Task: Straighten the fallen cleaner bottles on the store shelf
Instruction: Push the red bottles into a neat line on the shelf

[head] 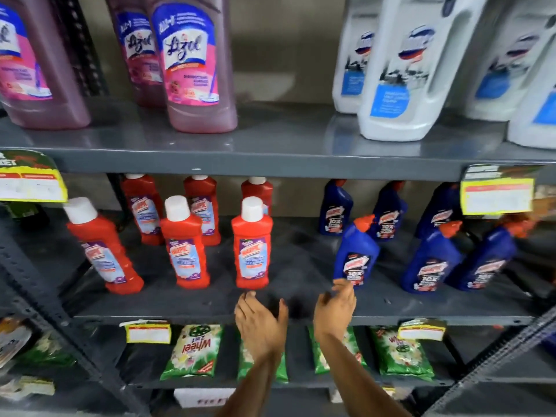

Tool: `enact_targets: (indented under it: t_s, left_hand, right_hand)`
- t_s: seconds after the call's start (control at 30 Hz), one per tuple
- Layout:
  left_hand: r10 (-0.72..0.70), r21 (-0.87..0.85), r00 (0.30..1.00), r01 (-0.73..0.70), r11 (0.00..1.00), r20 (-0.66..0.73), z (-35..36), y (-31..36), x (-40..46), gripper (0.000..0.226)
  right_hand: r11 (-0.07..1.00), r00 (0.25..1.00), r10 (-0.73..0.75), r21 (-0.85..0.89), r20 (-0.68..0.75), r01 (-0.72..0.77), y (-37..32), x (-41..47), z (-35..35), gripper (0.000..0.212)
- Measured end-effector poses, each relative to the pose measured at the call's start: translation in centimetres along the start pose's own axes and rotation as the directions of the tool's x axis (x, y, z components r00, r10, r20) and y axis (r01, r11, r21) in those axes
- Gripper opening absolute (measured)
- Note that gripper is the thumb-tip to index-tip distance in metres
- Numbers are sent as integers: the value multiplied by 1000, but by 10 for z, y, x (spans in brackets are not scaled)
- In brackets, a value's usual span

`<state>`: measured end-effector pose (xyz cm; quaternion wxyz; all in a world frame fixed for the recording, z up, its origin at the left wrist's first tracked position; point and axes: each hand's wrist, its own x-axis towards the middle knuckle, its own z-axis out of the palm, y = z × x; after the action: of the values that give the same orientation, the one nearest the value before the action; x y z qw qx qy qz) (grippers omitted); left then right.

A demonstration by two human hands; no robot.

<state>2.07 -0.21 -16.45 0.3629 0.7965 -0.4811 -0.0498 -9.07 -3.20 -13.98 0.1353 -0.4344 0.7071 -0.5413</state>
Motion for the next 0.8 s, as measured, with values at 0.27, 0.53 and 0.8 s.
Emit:
enact_targets:
  t_s: [0.27,0.53,0.8]
  left_hand:
    - [63,-69,995,-59,996,71,52,84,-38,67]
    - [16,-132,989,4,991,144,102,148,-61,110]
    - [-203,-33,979,204,978,22,132,184,-53,123]
  right_hand:
    - [998,996,50,-40,-69,-53,67,74,-81,32]
    - [961,980,169,-204,-102,-187,97,138,-115,99]
    - [983,990,121,-150,69,-109,120,171,-114,117]
